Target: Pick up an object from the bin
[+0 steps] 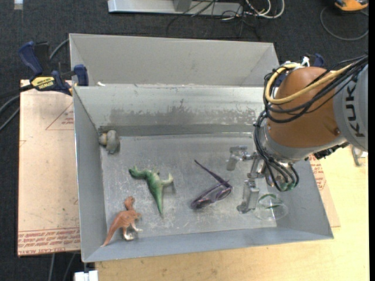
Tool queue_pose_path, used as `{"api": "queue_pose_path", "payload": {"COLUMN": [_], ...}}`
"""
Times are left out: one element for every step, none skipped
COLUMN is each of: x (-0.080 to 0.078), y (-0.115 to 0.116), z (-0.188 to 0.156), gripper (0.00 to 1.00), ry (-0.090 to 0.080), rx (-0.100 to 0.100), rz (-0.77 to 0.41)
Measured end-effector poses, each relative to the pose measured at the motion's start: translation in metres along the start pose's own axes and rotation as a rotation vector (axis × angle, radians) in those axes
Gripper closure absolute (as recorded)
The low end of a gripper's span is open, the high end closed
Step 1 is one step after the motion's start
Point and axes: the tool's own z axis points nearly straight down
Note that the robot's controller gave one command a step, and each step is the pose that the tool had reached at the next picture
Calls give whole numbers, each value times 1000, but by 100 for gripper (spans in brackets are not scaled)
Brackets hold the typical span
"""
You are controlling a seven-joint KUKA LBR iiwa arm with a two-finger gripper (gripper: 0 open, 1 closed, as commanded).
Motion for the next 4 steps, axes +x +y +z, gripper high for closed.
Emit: {"api": "queue_pose_path", "payload": {"x": [-1, -12, -7, -7], "y": [0, 20, 48, 48], "z": [-4, 102, 111, 111], "gripper": [0, 0, 100, 100], "ry": [-8, -6, -9, -9], "rx": [0, 0, -1, -1], "rz": [-1, -55, 171, 171]}}
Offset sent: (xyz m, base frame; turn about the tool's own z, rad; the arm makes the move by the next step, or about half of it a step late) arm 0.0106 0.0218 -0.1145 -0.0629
